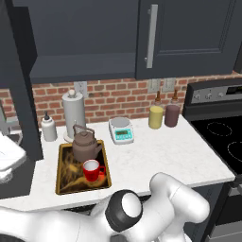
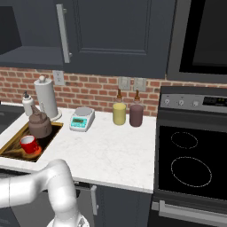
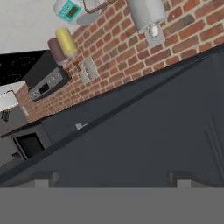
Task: Pick the kettle from the counter and place it on the tray. Then pick the mug from the cabinet and place it on the tray. Then close the cabinet doors.
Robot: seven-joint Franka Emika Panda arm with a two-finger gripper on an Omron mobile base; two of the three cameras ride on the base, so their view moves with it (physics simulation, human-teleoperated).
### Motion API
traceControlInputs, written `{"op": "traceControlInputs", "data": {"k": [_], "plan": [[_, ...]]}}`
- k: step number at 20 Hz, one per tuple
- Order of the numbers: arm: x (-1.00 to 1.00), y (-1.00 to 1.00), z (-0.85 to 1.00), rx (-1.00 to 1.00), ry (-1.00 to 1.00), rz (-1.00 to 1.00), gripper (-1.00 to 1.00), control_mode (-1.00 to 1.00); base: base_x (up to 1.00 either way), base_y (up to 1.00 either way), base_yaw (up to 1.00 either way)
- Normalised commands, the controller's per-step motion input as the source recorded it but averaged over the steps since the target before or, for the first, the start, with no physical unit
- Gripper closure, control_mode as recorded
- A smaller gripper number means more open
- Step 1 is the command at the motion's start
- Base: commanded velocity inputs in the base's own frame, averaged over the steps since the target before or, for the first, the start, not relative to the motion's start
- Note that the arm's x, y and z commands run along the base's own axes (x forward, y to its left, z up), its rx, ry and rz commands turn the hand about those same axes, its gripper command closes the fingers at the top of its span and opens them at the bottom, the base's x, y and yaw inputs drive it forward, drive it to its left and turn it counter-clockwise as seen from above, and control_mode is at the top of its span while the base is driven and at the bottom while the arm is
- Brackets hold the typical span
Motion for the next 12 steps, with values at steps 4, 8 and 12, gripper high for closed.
{"op": "traceControlInputs", "data": {"k": [4,8,12], "plan": [[0.36,-0.99,0.11,0.18,0.00,0.05,-1.00,-1.00,0.00,0.00,0.00],[0.42,-1.00,0.08,0.17,0.00,0.06,-1.00,-1.00,0.00,0.00,0.00],[0.42,-0.99,0.00,0.17,0.00,0.08,-1.00,-1.00,0.00,0.00,0.00]]}}
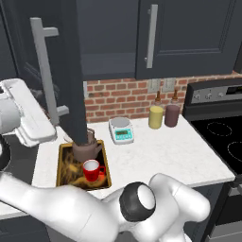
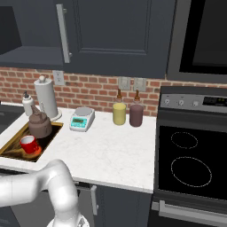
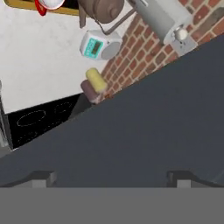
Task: Pick the kettle from the counter and place it on the tray. Then pick the mug from the cabinet and place it on the tray. Then close the cabinet doors.
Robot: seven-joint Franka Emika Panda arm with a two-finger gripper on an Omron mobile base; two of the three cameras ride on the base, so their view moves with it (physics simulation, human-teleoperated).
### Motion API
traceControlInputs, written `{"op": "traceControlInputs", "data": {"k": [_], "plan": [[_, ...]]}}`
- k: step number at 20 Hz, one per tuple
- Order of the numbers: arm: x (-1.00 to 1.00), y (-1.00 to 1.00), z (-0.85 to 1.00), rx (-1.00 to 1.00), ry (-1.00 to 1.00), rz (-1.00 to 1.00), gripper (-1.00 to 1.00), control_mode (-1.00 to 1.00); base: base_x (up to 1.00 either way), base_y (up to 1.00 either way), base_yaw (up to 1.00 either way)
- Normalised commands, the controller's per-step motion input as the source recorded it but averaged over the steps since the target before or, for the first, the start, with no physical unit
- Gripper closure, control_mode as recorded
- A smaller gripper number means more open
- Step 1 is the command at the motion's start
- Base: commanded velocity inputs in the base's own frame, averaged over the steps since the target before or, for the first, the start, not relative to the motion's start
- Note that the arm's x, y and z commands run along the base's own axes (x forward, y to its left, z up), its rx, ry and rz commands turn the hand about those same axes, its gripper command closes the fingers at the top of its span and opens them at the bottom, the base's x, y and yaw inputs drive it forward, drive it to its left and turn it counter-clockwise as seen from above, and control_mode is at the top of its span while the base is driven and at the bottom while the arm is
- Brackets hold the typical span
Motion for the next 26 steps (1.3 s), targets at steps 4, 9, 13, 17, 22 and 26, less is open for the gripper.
{"op": "traceControlInputs", "data": {"k": [4,9,13,17,22,26], "plan": [[0.47,-0.96,0.00,0.17,0.00,0.10,-1.00,-1.00,0.00,0.00,0.00],[0.50,-0.91,0.00,0.17,0.00,0.11,-1.00,-1.00,0.00,0.00,0.00],[0.55,-0.83,0.00,0.17,0.00,0.13,-1.00,-1.00,0.00,0.00,0.00],[0.60,-0.78,0.00,0.18,0.00,0.18,-1.00,-1.00,0.00,0.00,0.00],[0.62,-0.77,0.00,0.20,-0.01,0.21,-1.00,-1.00,0.00,0.00,0.00],[0.65,-0.66,0.00,0.20,-0.01,0.20,-1.00,-1.00,0.00,0.00,0.00]]}}
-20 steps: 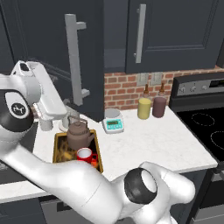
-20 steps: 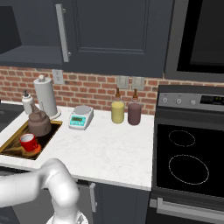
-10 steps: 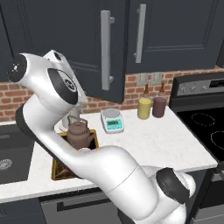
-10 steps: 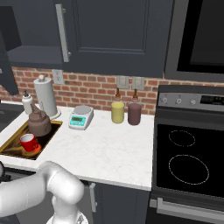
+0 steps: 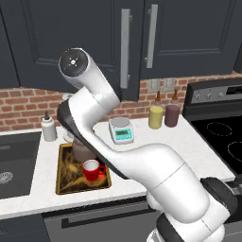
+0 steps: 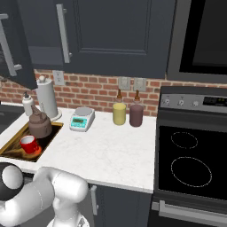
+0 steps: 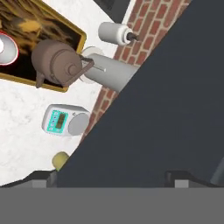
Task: Pick the kettle from the counter and place it on the tray. Then pick the mug from the cabinet and place it on the tray. Then close the cabinet doors.
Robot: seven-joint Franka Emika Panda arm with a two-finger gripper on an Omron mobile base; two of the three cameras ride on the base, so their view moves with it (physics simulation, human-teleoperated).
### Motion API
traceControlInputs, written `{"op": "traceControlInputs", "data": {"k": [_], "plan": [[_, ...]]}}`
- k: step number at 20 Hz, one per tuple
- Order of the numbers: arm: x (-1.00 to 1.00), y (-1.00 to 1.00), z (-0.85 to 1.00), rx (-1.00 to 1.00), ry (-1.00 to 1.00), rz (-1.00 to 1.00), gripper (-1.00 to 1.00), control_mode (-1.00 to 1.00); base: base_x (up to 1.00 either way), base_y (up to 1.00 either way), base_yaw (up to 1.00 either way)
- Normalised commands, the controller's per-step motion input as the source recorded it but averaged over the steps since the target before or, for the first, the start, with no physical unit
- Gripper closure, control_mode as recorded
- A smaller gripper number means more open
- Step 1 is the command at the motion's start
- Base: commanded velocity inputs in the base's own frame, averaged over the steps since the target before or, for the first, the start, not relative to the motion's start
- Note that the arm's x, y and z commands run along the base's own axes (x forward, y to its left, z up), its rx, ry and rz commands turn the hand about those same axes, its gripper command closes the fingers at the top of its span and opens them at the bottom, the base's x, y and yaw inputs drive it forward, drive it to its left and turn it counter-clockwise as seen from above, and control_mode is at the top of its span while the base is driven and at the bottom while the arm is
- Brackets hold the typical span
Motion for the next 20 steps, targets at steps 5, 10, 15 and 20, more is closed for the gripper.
{"op": "traceControlInputs", "data": {"k": [5,10,15,20], "plan": [[0.67,-0.50,0.00,0.20,0.00,0.19,-1.00,-1.00,0.00,0.00,0.00],[0.68,-0.39,0.00,0.20,0.00,0.16,-1.00,-1.00,0.00,0.00,0.00],[0.74,-0.18,-0.01,0.18,0.00,0.11,-1.00,-1.00,0.00,0.00,0.00],[0.81,0.00,-0.07,0.16,0.00,0.01,-1.00,-1.00,0.00,0.00,0.00]]}}
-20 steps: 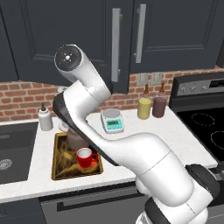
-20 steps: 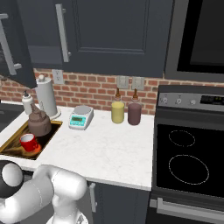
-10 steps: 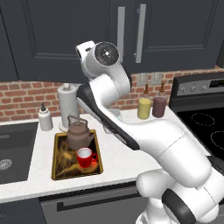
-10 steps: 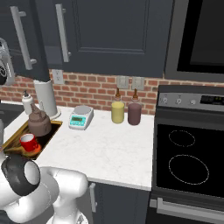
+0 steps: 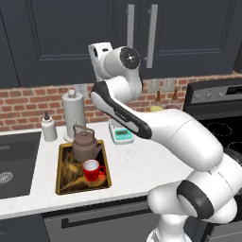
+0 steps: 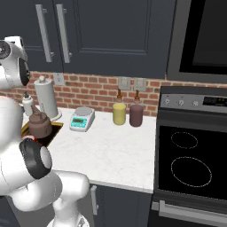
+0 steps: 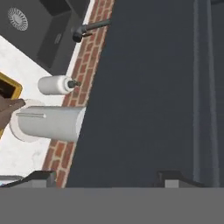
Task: Pick the kettle from the counter and place it on the tray. Then pick the mug from the cabinet and place it on the tray. Then close the cabinet doors.
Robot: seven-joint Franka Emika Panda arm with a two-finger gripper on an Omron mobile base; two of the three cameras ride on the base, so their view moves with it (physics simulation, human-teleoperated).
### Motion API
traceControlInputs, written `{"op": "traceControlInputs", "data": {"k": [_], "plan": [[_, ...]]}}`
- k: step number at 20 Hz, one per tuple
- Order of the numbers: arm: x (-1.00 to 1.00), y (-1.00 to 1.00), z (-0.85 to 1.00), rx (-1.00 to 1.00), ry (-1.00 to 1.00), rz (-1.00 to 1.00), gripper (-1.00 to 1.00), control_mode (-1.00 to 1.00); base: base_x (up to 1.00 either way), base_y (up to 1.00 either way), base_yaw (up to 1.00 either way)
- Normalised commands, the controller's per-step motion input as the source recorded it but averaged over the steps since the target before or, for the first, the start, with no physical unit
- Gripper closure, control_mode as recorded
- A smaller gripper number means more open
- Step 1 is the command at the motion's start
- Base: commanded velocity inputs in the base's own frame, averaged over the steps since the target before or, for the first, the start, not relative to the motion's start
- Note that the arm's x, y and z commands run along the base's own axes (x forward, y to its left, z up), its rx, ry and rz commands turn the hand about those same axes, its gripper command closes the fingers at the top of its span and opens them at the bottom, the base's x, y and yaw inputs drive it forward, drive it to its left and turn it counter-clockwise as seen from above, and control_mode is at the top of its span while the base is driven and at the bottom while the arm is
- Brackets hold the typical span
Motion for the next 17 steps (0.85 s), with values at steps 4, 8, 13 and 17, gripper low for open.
{"op": "traceControlInputs", "data": {"k": [4,8,13,17], "plan": [[0.80,0.03,-0.08,0.14,0.00,0.00,-1.00,-1.00,0.00,0.00,0.00],[0.78,0.06,-0.04,0.13,0.00,0.00,-1.00,-1.00,0.00,0.00,0.00],[0.69,0.01,-0.06,0.10,0.00,0.00,-1.00,-1.00,0.00,0.00,0.00],[0.42,0.00,-0.16,0.06,0.00,0.00,-1.00,-1.00,0.00,0.00,0.00]]}}
